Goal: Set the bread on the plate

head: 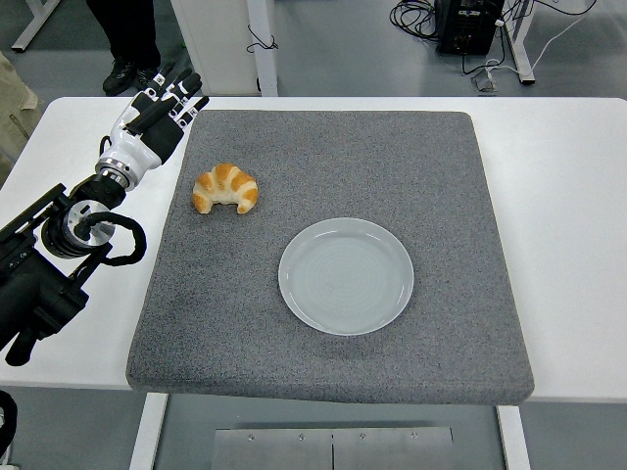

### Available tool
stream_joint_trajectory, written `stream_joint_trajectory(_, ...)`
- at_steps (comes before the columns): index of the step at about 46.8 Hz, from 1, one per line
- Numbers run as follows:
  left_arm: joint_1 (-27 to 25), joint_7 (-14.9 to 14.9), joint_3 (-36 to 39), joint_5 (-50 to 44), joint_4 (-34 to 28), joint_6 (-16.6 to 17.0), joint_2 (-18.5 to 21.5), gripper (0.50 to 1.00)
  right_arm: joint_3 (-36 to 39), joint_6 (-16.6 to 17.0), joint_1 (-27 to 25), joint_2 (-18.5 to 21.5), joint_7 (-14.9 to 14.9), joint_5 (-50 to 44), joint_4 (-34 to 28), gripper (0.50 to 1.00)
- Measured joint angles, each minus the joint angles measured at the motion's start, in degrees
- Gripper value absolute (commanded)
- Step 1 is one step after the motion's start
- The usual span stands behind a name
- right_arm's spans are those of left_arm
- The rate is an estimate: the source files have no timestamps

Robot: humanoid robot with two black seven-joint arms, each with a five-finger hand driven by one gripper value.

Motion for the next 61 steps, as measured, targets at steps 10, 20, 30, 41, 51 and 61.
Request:
stream_joint_trajectory(10,0.0,-0.1,-0.3,0.0,-0.1,0.0,0.0,0.98,0.0,0.0,0.0,0.0,0.0,0.0,0.0,1.0)
stream_joint_trajectory(20,-0.1,-0.1,-0.5,0.0,-0.1,-0.1,0.3,0.98,0.0,0.0,0.0,0.0,0.0,0.0,0.0,1.0)
stream_joint_trajectory(30,-0.3,-0.2,-1.1,-0.1,0.0,-0.1,0.0,0.98,0.0,0.0,0.0,0.0,0.0,0.0,0.0,1.0)
stream_joint_trajectory(41,-0.1,-0.3,-1.5,-0.2,-0.1,-0.2,-0.8,0.98,0.0,0.0,0.0,0.0,0.0,0.0,0.0,1.0)
stream_joint_trajectory(51,-0.6,-0.5,-0.8,0.4,-0.1,-0.5,0.0,0.98,0.0,0.0,0.0,0.0,0.0,0.0,0.0,1.0)
stream_joint_trajectory(61,-1.0,-0.5,0.8,1.0,-1.3,-0.5,1.9,0.98,0.0,0.0,0.0,0.0,0.0,0.0,0.0,1.0)
